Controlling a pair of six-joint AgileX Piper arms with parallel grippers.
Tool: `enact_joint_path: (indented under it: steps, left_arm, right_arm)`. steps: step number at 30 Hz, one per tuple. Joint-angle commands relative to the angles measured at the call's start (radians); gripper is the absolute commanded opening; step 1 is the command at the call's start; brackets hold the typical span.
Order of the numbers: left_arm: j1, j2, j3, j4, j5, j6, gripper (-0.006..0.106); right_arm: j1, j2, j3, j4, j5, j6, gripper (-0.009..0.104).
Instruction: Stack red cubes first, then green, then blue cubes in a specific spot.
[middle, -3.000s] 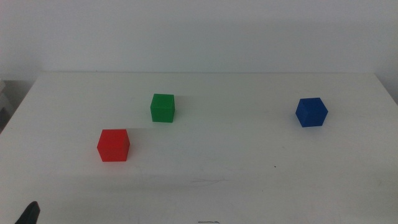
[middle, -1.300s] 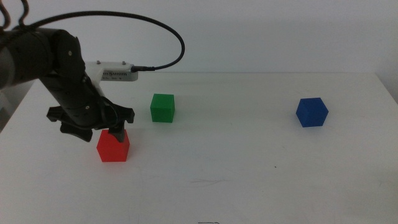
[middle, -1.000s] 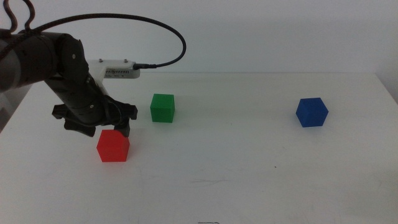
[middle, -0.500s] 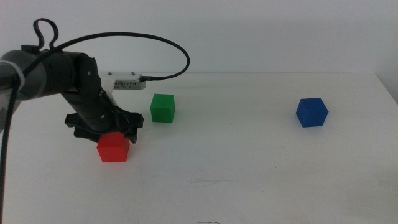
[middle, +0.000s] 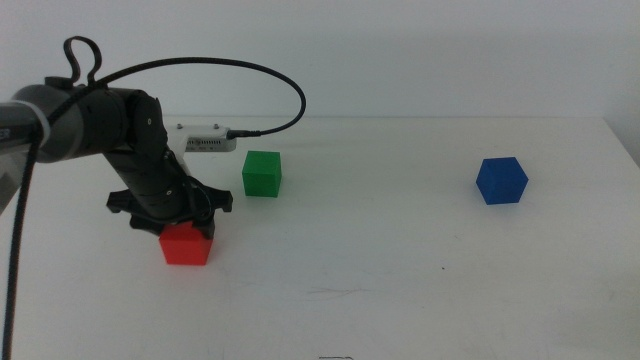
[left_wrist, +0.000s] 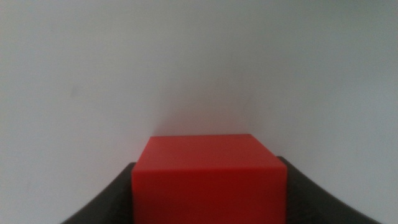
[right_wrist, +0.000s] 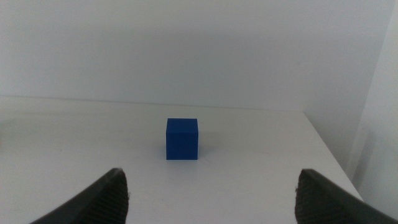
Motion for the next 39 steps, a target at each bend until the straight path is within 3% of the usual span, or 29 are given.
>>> enact_joint_path:
  steps: [1, 7, 10, 19, 29, 39]
  left_arm:
    - [-0.021, -0.089, -0.021, 0.024, 0.038, -0.053, -0.002]
    - [-0.168, -0.211, -0.02, 0.171, 0.043, -0.393, -0.002]
    - [-0.254, -0.221, -0.022, 0.186, 0.037, -0.51, -0.002]
    - [-0.42, -0.162, -0.047, 0.187, -0.02, -0.611, -0.002]
    - [-0.474, 0.008, -0.267, 0.184, 0.1, -0.621, 0.0]
    - [-0.498, 0.093, -0.286, 0.157, 0.108, -0.621, 0.001]
  right_arm:
    - [-0.007, -0.024, -0.018, -0.012, -0.078, -0.016, 0.085]
    - [-0.007, -0.024, -0.018, -0.012, -0.078, -0.016, 0.085]
    - [-0.007, -0.024, -0.018, -0.012, -0.078, -0.016, 0.085]
    - [-0.007, -0.024, -0.018, -0.012, -0.078, -0.016, 0.085]
    - [-0.007, -0.024, -0.018, -0.012, -0.078, -0.016, 0.085]
    - [-0.007, -0.024, -0.018, -0.012, -0.078, -0.016, 0.085]
